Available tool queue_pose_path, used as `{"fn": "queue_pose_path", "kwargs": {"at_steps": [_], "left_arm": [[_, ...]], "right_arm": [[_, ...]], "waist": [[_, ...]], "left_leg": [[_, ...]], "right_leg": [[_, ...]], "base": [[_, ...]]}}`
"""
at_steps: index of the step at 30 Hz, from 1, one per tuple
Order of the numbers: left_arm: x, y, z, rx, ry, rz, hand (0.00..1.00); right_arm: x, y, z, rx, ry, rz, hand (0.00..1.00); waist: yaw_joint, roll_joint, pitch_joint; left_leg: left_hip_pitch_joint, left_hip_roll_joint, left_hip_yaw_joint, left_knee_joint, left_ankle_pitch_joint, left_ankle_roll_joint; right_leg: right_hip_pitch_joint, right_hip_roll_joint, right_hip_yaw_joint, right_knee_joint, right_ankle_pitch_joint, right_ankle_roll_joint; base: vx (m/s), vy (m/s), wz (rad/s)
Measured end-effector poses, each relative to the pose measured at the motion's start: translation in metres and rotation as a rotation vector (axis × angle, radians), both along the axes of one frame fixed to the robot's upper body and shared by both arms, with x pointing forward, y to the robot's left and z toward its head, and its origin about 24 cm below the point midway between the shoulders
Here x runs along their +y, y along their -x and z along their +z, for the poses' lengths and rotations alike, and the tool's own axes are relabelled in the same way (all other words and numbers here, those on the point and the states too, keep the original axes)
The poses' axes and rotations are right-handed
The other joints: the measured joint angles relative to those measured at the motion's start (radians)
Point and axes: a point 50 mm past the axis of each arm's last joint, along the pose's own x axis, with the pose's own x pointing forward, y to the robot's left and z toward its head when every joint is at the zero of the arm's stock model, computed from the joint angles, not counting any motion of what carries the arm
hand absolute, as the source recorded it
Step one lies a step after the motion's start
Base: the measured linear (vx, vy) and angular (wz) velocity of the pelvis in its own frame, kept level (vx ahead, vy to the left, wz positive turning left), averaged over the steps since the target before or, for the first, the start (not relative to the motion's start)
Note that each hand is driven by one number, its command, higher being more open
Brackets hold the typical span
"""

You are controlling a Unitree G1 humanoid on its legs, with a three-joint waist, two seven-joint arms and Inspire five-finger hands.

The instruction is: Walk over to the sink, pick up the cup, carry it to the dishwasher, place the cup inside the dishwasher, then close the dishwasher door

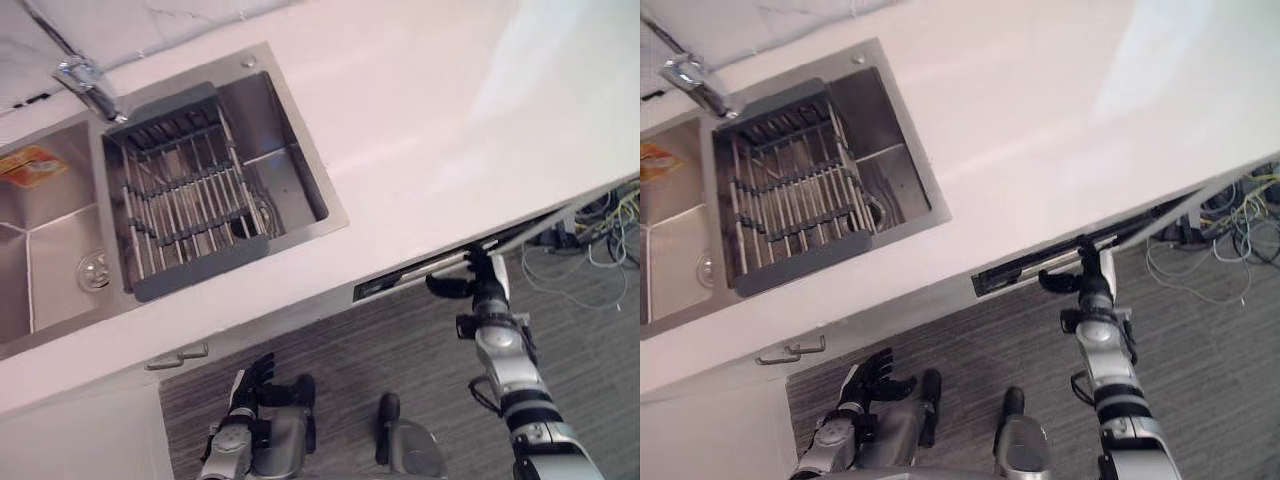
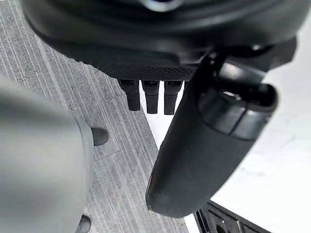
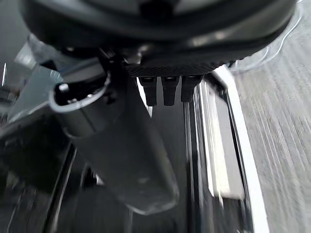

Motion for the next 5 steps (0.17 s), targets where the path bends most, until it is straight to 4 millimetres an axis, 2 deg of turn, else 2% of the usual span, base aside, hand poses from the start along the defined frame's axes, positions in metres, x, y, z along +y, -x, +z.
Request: {"fn": "queue_pose_path", "kwargs": {"at_steps": [2, 3, 5], "left_arm": [[0.005, 0.007, -0.003, 0.023, -0.010, 0.004, 0.90], [0.007, 0.008, -0.003, 0.028, -0.014, 0.004, 0.90], [0.013, 0.015, -0.006, 0.051, -0.027, 0.013, 0.90]], "right_arm": [[0.009, 0.023, -0.027, 0.096, -0.034, 0.041, 0.90], [0.011, 0.030, -0.035, 0.124, -0.046, 0.041, 0.90], [0.015, 0.057, -0.064, 0.244, -0.095, 0.024, 0.90]], "waist": [[0.002, -0.002, -0.034], [0.002, -0.003, -0.038], [0.000, -0.018, -0.064]], "left_leg": [[0.014, -0.003, -0.009, -0.038, 0.022, -0.002], [0.021, -0.004, -0.013, -0.044, 0.023, -0.002], [0.043, -0.011, -0.029, -0.064, 0.035, -0.001]], "right_leg": [[0.008, -0.001, -0.013, -0.009, 0.000, 0.000], [0.016, -0.001, -0.016, -0.011, 0.000, 0.000], [0.041, -0.003, -0.026, -0.024, 0.000, 0.000]], "base": [[-0.05, -0.031, 0.19], [-0.04, -0.015, 0.16], [-0.04, 0.000, 0.14]]}}
